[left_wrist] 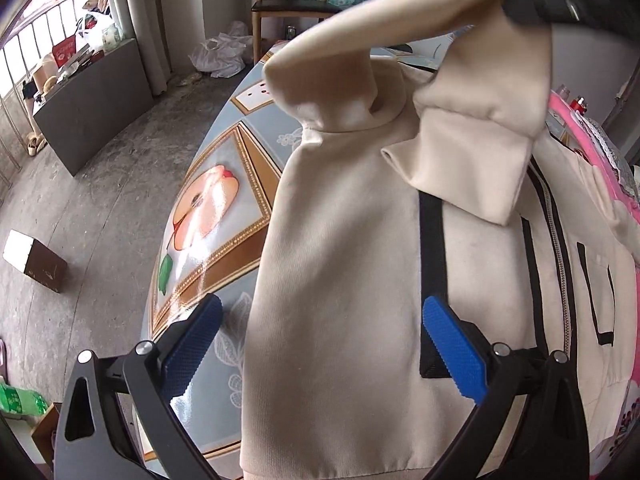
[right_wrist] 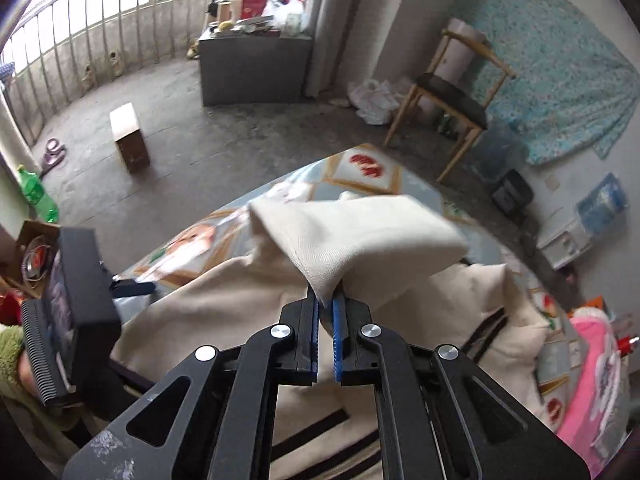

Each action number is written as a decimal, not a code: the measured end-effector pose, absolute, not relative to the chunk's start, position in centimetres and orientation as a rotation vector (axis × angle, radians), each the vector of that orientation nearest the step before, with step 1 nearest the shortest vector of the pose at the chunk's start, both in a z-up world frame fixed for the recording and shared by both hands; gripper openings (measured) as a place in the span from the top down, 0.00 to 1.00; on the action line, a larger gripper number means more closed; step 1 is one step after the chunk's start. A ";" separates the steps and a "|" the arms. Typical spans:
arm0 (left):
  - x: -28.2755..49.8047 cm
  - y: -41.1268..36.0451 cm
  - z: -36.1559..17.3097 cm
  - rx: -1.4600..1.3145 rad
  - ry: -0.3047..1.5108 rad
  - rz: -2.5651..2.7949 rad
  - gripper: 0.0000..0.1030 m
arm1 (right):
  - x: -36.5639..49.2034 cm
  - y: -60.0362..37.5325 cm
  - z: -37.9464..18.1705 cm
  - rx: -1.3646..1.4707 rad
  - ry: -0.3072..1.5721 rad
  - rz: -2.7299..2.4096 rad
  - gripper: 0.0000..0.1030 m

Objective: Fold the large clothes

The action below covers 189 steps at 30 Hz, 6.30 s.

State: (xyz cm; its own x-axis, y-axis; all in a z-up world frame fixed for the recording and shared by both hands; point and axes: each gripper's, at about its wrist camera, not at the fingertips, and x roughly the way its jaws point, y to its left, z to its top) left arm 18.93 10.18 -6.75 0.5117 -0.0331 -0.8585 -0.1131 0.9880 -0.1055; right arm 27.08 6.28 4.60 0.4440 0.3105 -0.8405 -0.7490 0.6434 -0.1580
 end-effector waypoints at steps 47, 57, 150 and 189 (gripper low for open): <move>31.1 13.1 -6.6 -0.007 1.101 0.098 0.04 | 28.4 -1.4 5.2 -0.607 0.648 0.159 0.97; 31.1 13.7 -6.8 -0.037 1.117 0.091 0.04 | 21.5 -7.9 -3.1 -0.824 0.976 0.351 0.92; 24.1 12.5 -4.6 -0.027 0.975 0.013 0.95 | 49.1 18.2 -4.5 -0.377 1.186 0.741 0.95; 29.5 6.6 -4.0 0.027 0.975 -0.081 0.34 | 31.7 -29.3 -0.3 0.276 1.026 0.159 0.97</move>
